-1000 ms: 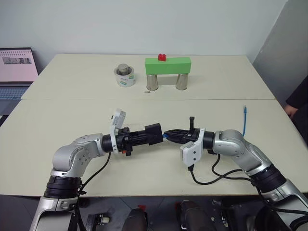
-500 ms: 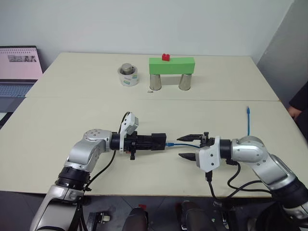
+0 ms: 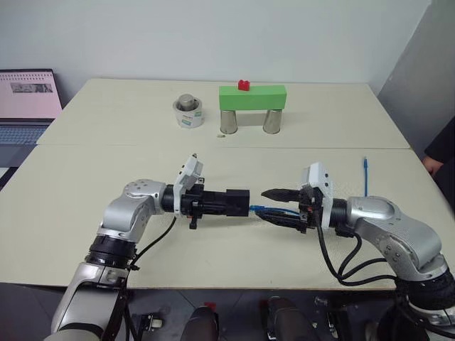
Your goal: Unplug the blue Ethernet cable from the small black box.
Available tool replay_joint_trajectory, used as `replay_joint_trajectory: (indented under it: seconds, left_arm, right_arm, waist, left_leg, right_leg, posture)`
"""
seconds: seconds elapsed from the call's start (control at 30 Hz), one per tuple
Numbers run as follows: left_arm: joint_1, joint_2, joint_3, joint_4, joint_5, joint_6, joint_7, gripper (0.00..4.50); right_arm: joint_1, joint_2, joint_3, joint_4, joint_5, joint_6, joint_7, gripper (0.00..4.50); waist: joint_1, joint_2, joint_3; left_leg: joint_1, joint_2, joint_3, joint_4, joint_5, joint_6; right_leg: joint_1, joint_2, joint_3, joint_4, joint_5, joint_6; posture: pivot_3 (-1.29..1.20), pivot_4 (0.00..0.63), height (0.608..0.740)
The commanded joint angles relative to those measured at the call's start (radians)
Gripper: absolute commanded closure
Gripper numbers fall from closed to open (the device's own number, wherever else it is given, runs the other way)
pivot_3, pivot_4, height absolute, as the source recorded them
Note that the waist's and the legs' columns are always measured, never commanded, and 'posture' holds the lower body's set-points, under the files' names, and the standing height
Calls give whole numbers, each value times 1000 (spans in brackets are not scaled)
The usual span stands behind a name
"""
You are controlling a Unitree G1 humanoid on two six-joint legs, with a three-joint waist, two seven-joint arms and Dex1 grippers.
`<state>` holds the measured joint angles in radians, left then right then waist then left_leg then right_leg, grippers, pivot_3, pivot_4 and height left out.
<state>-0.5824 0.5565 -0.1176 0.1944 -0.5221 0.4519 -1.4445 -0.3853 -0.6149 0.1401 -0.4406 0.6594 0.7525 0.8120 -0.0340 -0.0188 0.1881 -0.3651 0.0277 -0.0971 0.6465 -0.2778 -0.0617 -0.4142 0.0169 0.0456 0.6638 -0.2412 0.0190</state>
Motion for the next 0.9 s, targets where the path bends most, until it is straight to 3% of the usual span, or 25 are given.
replay_joint_trajectory:
  seconds: [0.03, 0.73, 0.9]
  left_arm:
    - [-11, 1, 27, -38, -30, 7, -13, 3710]
    - [15, 3, 26, -90, -19, 0, 0, 3710]
    - [21, 6, 19, -97, -10, -5, 2, 3710]
  right_arm:
    - [-29, 2, 5, 17, 31, 35, 42, 1844]
    - [-87, 42, 36, 107, -8, 52, 96, 1844]
    - [-87, 50, 32, 110, -5, 56, 94, 2905]
  waist:
    - [0, 0, 0]
    - [-1, 0, 0]
    - [-1, 0, 0]
  left_leg:
    - [0, 0, 0, 0, 0, 0]
    - [0, 0, -1, 0, 0, 0]
    - [0, 0, -1, 0, 0, 0]
  right_leg:
    - [0, 0, 0, 0, 0, 0]
    - [0, 0, 0, 0, 0, 0]
    - [0, 0, 0, 0, 0, 0]
  posture:
    - [0, 150, 740]
    - [0, 150, 740]
    - [0, 150, 740]
